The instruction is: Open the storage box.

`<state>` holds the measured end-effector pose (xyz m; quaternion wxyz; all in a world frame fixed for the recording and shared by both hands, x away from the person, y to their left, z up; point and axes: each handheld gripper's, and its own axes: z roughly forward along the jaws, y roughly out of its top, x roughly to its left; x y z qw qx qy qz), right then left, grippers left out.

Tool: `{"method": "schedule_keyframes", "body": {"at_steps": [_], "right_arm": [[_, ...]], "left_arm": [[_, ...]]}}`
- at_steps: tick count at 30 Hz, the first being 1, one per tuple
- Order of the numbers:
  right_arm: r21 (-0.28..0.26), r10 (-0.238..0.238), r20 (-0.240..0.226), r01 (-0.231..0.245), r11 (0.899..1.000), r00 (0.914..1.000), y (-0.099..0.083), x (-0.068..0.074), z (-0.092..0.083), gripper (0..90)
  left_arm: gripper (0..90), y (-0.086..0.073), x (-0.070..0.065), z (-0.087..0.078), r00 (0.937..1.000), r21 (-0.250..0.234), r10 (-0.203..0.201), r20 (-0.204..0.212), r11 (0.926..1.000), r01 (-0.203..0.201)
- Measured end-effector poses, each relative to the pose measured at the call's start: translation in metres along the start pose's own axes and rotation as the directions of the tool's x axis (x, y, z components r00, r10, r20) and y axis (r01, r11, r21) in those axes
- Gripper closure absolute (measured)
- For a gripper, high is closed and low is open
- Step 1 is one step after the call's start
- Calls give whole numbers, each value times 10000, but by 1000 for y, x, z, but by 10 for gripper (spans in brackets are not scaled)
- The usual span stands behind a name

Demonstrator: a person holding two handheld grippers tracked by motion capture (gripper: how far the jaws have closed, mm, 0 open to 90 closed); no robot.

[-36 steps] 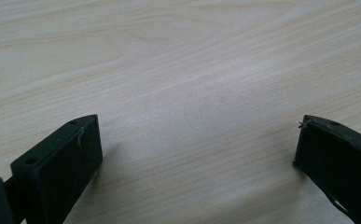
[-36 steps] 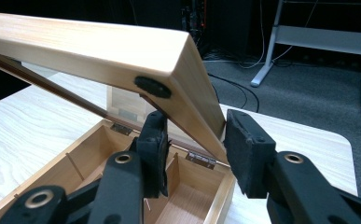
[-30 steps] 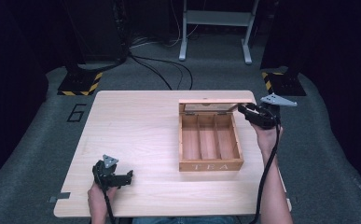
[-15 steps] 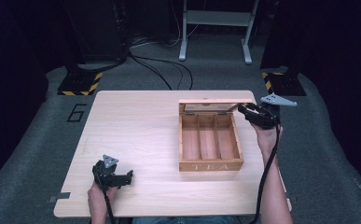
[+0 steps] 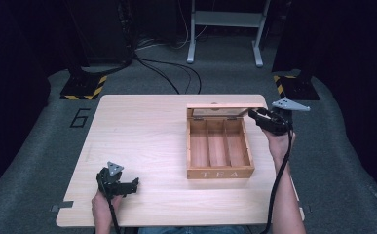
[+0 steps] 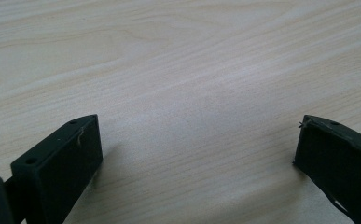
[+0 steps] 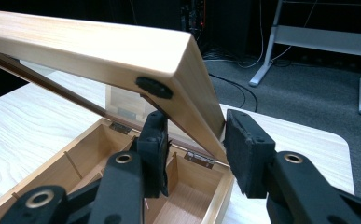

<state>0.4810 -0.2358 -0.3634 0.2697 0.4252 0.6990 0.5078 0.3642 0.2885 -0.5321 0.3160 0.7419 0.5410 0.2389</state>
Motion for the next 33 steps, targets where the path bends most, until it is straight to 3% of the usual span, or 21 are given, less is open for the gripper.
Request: {"method": "schedule_keyframes", "body": {"at_steps": [33], "right_arm": [[17, -93, 34, 93, 10000, 10000, 0, 0, -1, 602]], "left_arm": [[5, 0, 0, 0, 10000, -6, 62, -54, 10000, -62]]}}
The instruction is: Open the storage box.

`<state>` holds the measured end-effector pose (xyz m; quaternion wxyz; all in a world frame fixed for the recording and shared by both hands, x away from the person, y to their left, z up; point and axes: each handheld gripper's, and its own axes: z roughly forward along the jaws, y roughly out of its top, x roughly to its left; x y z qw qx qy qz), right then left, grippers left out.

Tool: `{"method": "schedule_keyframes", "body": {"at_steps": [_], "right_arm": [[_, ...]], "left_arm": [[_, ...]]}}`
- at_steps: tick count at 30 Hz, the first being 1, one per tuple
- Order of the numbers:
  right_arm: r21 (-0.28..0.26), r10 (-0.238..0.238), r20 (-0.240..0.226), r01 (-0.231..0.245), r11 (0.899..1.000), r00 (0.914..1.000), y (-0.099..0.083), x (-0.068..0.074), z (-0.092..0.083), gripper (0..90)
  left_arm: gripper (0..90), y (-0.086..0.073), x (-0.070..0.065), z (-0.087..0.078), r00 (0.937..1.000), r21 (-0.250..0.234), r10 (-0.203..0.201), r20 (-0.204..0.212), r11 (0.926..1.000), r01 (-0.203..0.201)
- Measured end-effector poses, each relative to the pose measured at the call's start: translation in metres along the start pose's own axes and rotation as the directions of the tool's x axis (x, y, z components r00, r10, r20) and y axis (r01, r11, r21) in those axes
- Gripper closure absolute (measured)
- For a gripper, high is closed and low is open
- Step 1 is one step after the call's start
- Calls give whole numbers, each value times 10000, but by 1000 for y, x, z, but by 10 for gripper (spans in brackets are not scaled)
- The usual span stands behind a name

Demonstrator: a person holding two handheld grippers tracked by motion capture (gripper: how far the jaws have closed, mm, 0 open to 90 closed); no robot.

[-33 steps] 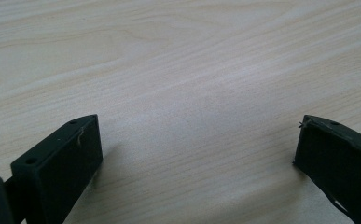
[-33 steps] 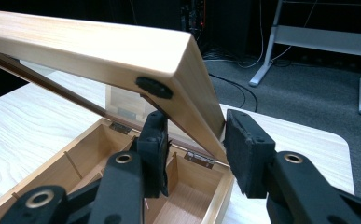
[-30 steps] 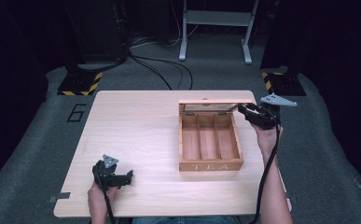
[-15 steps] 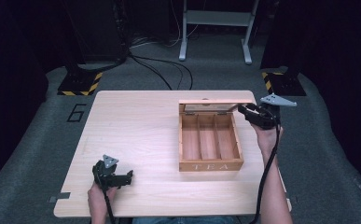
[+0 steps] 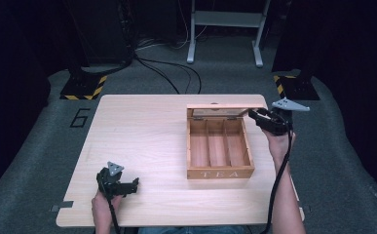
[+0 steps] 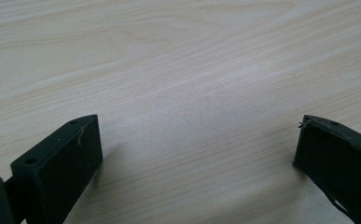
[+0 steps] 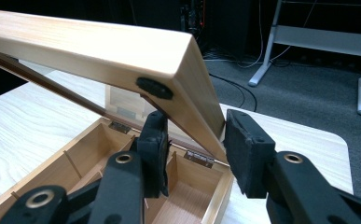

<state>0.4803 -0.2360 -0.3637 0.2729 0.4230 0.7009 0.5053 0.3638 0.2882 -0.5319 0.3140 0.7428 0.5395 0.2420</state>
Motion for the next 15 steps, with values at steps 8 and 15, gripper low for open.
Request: {"method": "schedule_keyframes", "body": {"at_steps": [8, 15], "right_arm": [[-2, -27, -7, 27, 10000, 10000, 0, 0, 0, 603], [-25, -15, -22, 15, 10000, 10000, -1, 0, 0, 603]], "left_arm": [[5, 0, 0, 0, 10000, -12, -12, -1, 10000, 12], [5, 0, 0, 0, 10000, -12, -11, -5, 10000, 11]]}}
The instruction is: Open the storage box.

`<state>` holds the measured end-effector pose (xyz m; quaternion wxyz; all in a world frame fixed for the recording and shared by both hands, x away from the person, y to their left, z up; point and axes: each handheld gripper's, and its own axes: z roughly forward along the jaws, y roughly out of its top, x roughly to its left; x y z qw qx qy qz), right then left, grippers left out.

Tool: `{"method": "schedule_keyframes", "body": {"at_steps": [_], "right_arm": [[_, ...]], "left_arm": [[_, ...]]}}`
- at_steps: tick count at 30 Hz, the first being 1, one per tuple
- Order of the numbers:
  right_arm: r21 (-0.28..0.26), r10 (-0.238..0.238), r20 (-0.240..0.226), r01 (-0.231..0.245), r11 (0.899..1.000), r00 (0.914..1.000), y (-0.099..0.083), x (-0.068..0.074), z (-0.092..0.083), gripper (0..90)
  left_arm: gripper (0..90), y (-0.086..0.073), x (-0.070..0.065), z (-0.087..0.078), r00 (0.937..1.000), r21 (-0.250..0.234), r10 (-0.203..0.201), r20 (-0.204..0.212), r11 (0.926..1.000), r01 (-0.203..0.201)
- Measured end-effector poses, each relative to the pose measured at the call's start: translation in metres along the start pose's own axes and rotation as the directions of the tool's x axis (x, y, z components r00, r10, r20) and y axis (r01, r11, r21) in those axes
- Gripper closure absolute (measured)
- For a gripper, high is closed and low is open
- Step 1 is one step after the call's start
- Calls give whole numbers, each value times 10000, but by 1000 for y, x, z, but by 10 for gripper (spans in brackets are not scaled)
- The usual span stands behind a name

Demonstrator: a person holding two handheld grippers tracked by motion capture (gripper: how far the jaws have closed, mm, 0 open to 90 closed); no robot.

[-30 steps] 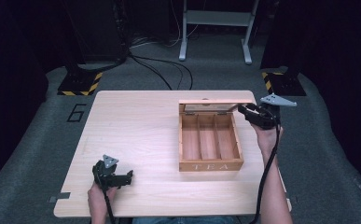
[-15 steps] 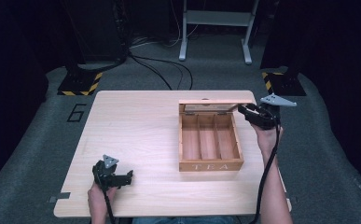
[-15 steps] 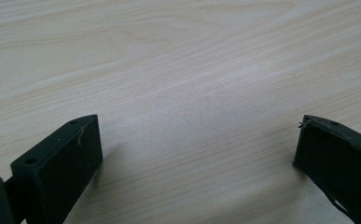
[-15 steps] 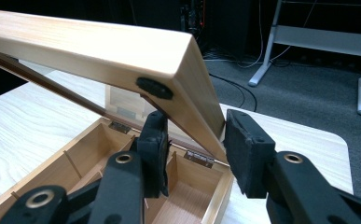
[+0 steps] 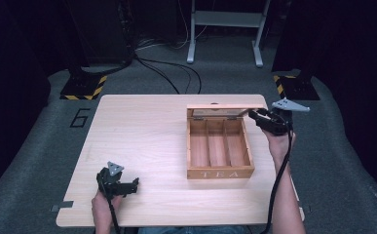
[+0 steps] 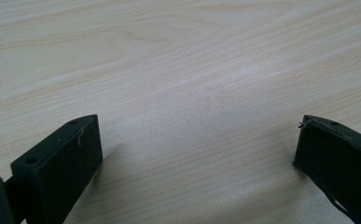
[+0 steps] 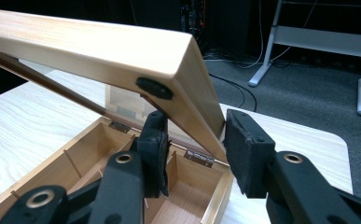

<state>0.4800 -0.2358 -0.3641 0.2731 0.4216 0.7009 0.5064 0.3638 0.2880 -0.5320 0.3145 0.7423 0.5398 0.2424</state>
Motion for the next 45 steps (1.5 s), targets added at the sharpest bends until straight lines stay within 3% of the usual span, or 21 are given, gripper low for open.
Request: {"method": "schedule_keyframes", "body": {"at_steps": [45], "right_arm": [[34, -43, -3, 43, 10000, 10000, 0, 0, 0, 603]], "left_arm": [[5, 0, 0, 0, 10000, 21, -8, 18, 10000, 8]]}}
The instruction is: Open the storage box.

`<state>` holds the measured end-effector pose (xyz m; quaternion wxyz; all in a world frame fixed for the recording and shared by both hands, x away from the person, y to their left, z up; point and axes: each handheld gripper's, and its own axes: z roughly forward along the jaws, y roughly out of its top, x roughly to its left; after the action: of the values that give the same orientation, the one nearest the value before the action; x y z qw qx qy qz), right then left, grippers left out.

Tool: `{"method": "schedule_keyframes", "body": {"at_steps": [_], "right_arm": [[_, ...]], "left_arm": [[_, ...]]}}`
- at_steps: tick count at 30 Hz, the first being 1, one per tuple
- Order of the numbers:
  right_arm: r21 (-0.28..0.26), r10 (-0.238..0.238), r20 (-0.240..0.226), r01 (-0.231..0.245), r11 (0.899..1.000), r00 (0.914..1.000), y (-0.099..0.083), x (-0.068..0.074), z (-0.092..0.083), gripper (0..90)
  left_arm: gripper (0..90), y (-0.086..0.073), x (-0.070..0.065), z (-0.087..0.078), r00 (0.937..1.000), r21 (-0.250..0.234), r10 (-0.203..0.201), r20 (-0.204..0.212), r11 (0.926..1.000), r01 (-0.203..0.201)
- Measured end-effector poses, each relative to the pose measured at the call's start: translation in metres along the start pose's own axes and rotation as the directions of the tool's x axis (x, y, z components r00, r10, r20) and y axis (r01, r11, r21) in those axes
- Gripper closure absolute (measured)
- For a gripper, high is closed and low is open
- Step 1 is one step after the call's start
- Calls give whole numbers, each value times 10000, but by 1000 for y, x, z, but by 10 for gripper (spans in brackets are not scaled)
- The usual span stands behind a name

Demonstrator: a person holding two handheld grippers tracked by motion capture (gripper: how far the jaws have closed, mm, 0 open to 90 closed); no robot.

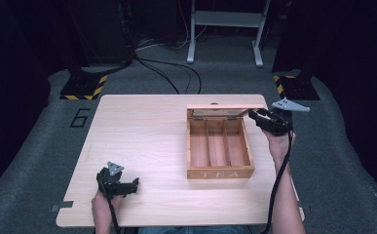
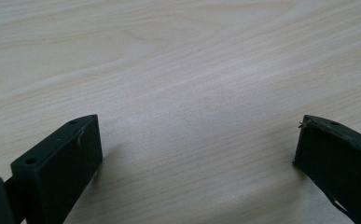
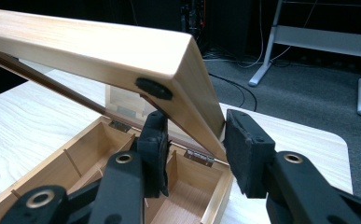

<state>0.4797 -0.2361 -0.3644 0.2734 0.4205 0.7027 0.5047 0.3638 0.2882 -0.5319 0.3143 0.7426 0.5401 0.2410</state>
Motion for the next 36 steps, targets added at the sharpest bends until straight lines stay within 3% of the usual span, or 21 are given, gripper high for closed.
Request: {"method": "schedule_keyframes", "body": {"at_steps": [18, 36], "right_arm": [[54, 39, -6, -39, 10000, 10000, -4, 2, -3, 599], [132, 12, -88, -11, 9999, 10000, -28, 16, -21, 573]], "left_arm": [[5, 0, 0, 0, 10000, -42, -31, -26, 10000, 31], [5, 0, 0, 0, 10000, -8, 55, 55, 10000, -55]]}}
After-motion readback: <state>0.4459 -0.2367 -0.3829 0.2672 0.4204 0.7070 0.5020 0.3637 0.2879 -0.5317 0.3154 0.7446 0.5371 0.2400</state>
